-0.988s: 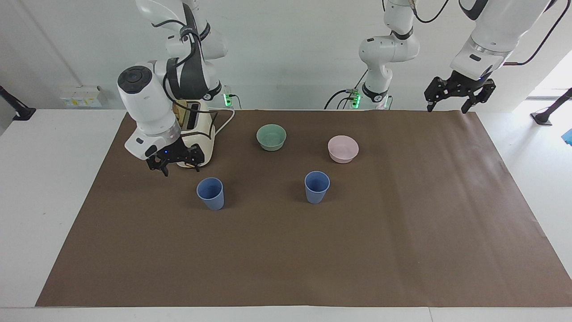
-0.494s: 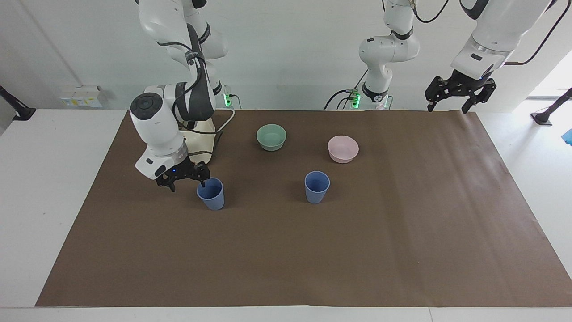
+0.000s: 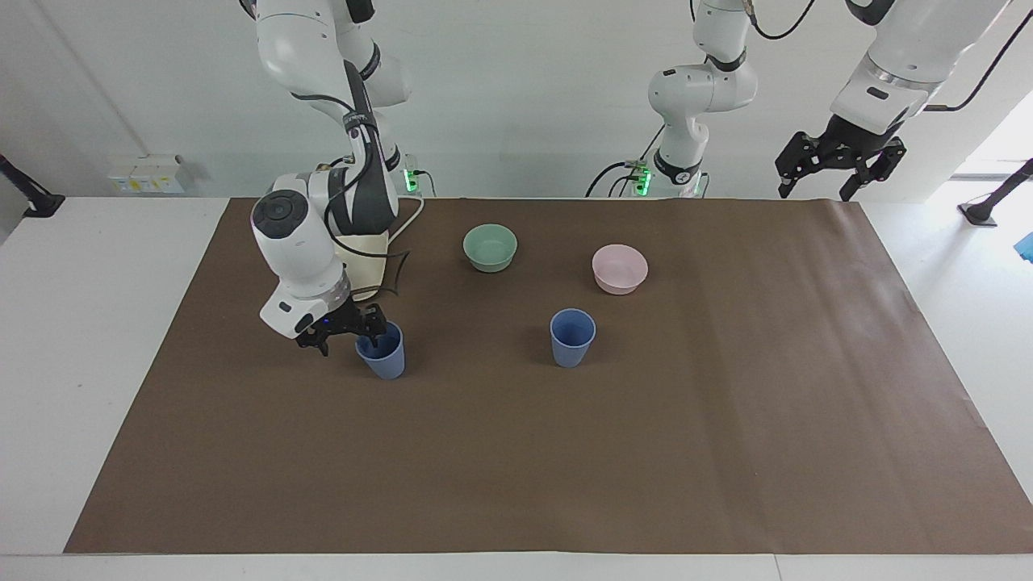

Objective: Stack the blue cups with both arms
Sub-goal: 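Reach the right gripper to the second blue cup and grasp it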

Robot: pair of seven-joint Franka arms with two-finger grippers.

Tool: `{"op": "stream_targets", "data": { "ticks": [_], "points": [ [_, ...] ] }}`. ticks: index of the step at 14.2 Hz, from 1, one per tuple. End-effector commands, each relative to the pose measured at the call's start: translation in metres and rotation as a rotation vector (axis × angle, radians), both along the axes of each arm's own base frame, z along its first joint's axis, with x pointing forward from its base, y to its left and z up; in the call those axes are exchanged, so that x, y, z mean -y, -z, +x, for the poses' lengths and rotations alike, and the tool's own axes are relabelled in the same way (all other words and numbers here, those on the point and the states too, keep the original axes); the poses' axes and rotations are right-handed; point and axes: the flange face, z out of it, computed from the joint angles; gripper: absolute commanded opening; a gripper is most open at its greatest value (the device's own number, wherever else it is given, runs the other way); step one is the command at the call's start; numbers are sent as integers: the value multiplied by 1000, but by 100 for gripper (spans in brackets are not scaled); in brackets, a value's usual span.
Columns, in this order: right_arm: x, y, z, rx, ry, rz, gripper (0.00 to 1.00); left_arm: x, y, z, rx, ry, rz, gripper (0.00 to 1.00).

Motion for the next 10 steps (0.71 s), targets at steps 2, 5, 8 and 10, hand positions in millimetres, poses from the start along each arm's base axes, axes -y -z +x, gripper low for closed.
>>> {"op": "stream_targets", "data": {
  "ticks": [2, 5, 8, 10],
  "points": [
    [-1, 0, -3, 13, -25, 13, 4, -1, -6, -4, -6, 2, -21, 100],
    [-5, -2, -1, 21, -25, 14, 0, 0, -7, -4, -1, 11, -21, 100],
    [-11, -5, 1, 30, -26, 15, 0, 2, -11, -7, 5, 13, -20, 100],
    [-18, -22, 9, 57, -30, 19, 0, 4, -14, -9, 11, 16, -19, 100]
  ]
}}
